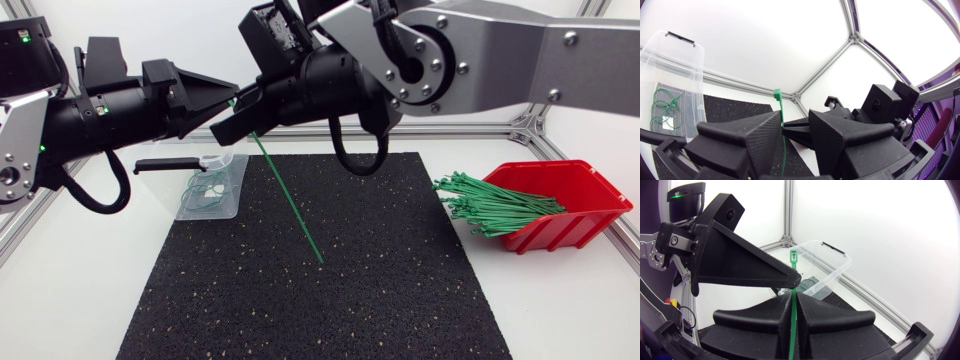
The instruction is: Take a green cable tie from the red box, thread the tail through the head to close it, then place it in the transparent bin on the left.
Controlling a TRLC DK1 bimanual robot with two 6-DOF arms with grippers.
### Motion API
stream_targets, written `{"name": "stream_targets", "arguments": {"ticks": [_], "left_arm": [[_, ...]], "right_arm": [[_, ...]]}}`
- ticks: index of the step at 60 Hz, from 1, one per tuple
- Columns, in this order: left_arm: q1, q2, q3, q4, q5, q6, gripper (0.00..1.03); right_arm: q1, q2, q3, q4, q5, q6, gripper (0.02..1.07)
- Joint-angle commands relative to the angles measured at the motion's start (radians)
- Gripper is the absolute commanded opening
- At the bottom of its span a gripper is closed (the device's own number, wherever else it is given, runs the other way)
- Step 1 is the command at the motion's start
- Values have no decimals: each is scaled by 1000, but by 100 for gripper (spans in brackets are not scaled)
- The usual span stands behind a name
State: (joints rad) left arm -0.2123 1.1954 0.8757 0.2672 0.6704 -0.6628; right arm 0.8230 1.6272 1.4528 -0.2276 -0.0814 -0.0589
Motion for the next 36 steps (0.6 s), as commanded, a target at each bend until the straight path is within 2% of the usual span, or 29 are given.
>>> {"name": "stream_targets", "arguments": {"ticks": [1, 15, 36], "left_arm": [[7, -22, -11, 10, -9, -32, 33], [7, -23, -14, 10, -17, -32, 24], [5, -25, -15, 10, -20, -32, 20]], "right_arm": [[2, -17, -26, 14, -1, 19, 8], [1, -21, -32, 22, -1, 19, 8], [2, -27, -43, 28, -3, 27, 8]]}}
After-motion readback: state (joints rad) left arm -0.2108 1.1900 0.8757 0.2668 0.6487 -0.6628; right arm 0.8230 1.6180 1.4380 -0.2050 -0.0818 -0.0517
